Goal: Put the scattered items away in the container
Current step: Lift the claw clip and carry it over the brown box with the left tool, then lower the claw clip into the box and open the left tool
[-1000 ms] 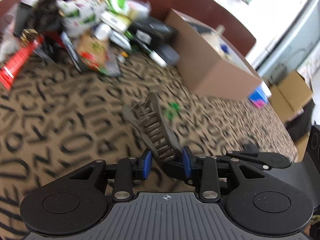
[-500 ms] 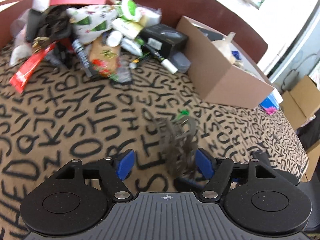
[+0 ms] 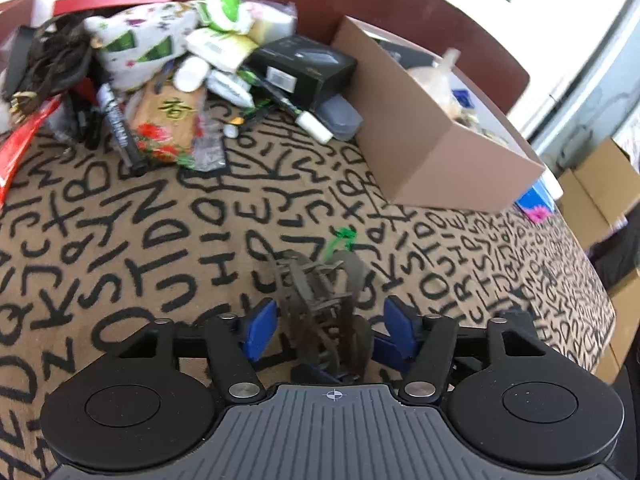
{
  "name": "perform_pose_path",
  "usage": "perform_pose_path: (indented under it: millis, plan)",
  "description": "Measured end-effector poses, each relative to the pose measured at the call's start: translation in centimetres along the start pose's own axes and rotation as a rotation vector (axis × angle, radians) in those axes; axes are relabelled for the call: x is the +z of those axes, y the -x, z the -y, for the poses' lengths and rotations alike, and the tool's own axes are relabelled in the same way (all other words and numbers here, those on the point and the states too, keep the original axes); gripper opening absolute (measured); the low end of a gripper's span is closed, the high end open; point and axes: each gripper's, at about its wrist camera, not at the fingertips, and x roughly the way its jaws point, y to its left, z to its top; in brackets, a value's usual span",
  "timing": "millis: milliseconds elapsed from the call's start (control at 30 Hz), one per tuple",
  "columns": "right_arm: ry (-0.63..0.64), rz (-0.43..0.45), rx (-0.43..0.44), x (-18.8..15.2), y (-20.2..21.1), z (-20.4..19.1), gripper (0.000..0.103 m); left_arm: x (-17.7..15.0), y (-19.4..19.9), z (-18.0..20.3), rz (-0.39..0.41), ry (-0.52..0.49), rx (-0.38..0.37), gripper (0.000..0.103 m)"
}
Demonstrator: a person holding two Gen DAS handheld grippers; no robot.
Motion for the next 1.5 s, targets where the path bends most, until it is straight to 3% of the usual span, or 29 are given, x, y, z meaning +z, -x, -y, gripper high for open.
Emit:
perform_pose_path:
  millis: [233, 300, 333, 400, 600, 1067, 1300, 1500]
  plan:
    - [-0.015, -0.017, -0.011, 0.0, -0.8, 0.4, 0.041, 0.1, -1.8, -0.3, -0.047, 0.006, 0.023, 0.072]
    - [-0.029, -0.020, -0.004, -0.1, -1.0, 0.6, 0.041, 0.1, -2.2, -0.5, -0.057, 0.009, 0.019, 0.068]
    - [-0.032, -0.019, -0.002, -0.1, -1.0, 0.7, 0.041, 0.1, -2.2, -0.4, -0.056, 0.005, 0.016, 0.068]
    - [-0.032, -0.018, 0.001, -0.1, -0.8, 0.8, 0.041, 0.2, -2.0, -0.2, -0.056, -0.002, 0.025, 0.056]
    - [-0.027, 0.041, -0.012, 0.9, 1.2, 1.0, 0.041, 1.3, -0.4, 1.6, 0.002, -0.032, 0.010, 0.056]
    - [-0.012, 0.349, -0.142, 9.7, 8.8, 6.0, 0.041, 10.9, 2.5, 11.3, 0.280, -0.193, -0.107, 0.057]
    - [-0.005, 0.451, -0.241, 13.0, 9.8, 11.5, 0.041, 15.8, -0.8, 16.5, 0.346, -0.263, -0.181, 0.056]
    - [0.002, 0.456, -0.270, 15.3, 8.9, 17.3, 0.041, 19.6, -5.8, 19.6, 0.343, -0.274, -0.210, 0.055]
